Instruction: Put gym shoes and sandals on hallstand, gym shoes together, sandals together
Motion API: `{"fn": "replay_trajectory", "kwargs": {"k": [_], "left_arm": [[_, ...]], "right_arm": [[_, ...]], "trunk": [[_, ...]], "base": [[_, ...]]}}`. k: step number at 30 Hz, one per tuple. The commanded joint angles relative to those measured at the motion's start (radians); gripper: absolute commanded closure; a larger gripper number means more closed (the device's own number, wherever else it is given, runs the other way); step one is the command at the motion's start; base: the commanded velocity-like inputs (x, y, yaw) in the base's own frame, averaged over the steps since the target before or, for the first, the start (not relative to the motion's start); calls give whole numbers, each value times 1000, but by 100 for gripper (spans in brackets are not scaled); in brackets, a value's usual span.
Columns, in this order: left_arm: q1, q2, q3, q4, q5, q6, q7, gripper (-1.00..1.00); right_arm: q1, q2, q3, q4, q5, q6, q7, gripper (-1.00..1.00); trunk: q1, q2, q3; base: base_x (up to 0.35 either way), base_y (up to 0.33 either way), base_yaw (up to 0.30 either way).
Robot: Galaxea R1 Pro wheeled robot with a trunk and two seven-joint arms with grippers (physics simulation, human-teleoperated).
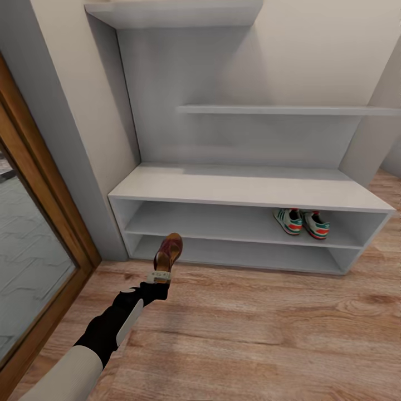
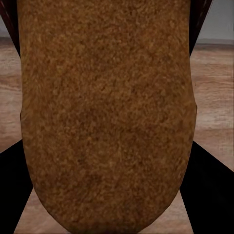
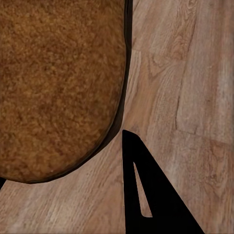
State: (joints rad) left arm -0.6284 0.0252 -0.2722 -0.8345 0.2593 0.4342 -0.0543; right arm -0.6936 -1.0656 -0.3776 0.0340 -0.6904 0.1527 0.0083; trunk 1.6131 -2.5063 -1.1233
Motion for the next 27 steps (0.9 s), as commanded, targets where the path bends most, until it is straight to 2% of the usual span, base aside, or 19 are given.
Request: {"fn": "replay_trajectory", "kwargs": {"k": [1,7,8,9,11,13,14,16,20,27], "left_arm": [[-1,1,-2,-1,4,5,3,100],[-1,1,-2,3,5,5,14,100],[-1,0,-1,16,5,5,14,100],[-5,-5,1,75,6,6,13,100],[-12,-21,2,130,6,6,13,100],[-42,-42,2,193,6,6,13,100],[-78,-53,2,222,5,6,14,100],[-112,-61,2,245,6,6,14,100],[-141,-70,2,265,6,6,14,100],[-155,-75,2,267,5,2,14,100]], "right_arm": [[-3,-1,-1,3,-3,1,2,100],[-3,-1,-1,3,-3,1,1,100],[-3,-1,-1,3,-3,1,1,100],[-3,-1,-1,3,-3,1,1,100],[-3,-1,-1,3,-3,1,1,100],[-3,-1,-1,3,-3,1,1,100],[-3,-1,-1,3,-3,1,1,100],[-3,-1,-1,3,-3,1,1,100],[-3,-1,-1,3,-3,1,1,100],[-3,-1,-1,3,-3,1,1,100]], "trunk": [[0,0,-1],[0,0,-1],[0,0,-1],[0,0,-1],[0,0,-1],[0,0,-1],[0,0,-1],[0,0,-1],[0,0,-1],[0,0,-1]], "base": [[94,0,-9],[161,0,-2],[43,0,0],[17,0,0],[10,0,0],[5,0,0],[2,0,0],[1,0,0],[0,0,0],[0,0,0]]}}
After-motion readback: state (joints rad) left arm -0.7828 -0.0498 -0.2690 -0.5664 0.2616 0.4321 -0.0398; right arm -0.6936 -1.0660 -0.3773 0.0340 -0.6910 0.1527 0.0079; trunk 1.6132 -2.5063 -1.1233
